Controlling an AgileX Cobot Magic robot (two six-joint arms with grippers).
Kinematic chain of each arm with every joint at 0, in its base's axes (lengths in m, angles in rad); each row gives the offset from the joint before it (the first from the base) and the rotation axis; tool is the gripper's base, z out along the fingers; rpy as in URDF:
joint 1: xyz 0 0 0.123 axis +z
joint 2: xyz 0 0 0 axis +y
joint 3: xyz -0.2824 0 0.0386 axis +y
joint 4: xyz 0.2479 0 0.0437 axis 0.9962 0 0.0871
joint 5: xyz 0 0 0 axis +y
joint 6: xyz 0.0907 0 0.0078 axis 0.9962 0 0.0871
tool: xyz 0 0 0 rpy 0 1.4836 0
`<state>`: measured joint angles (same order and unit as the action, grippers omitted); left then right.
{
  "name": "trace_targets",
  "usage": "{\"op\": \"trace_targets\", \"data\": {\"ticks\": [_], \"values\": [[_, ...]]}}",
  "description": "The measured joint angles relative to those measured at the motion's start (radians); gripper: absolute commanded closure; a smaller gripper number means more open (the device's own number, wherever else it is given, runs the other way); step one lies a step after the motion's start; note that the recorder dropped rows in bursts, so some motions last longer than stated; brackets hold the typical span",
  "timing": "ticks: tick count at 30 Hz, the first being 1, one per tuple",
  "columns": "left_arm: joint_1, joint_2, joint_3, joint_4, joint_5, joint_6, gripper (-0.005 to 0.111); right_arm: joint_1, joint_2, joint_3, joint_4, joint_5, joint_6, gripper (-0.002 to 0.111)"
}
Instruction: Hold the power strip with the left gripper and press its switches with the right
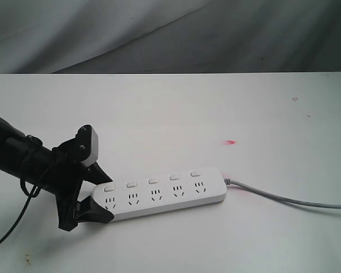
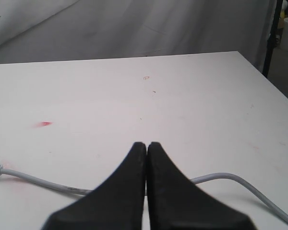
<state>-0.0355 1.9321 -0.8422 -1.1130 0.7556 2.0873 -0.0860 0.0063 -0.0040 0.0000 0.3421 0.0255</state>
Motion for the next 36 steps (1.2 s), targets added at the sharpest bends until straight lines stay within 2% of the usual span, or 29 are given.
{"op": "trace_targets", "data": {"ticks": [6, 9, 17, 24, 33, 35, 36], "values": [[0.0, 0.0, 0.0, 0.0, 0.0, 0.0, 0.107, 0.0, 0.0, 0.0, 0.0, 0.0, 0.0, 0.108], [0.0, 0.0, 0.0, 0.0, 0.0, 0.0, 0.107, 0.0, 0.0, 0.0, -0.084, -0.009, -0.014, 0.108], [0.0, 0.0, 0.0, 0.0, 0.0, 0.0, 0.107, 0.0, 0.0, 0.0, -0.111, -0.362, -0.016, 0.108], [0.0, 0.0, 0.0, 0.0, 0.0, 0.0, 0.107, 0.0, 0.0, 0.0, -0.138, -0.441, -0.037, 0.108], [0.0, 0.0, 0.0, 0.0, 0.0, 0.002, 0.107, 0.0, -0.002, 0.0, 0.014, -1.033, 0.051, 0.108], [0.0, 0.0, 0.0, 0.0, 0.0, 0.002, 0.107, 0.0, -0.004, -0.022, 0.083, -1.019, 0.117, 0.108], [0.0, 0.0, 0.0, 0.0, 0.0, 0.002, 0.107, 0.0, -0.004, -0.046, 0.128, -0.941, 0.152, 0.108]]}}
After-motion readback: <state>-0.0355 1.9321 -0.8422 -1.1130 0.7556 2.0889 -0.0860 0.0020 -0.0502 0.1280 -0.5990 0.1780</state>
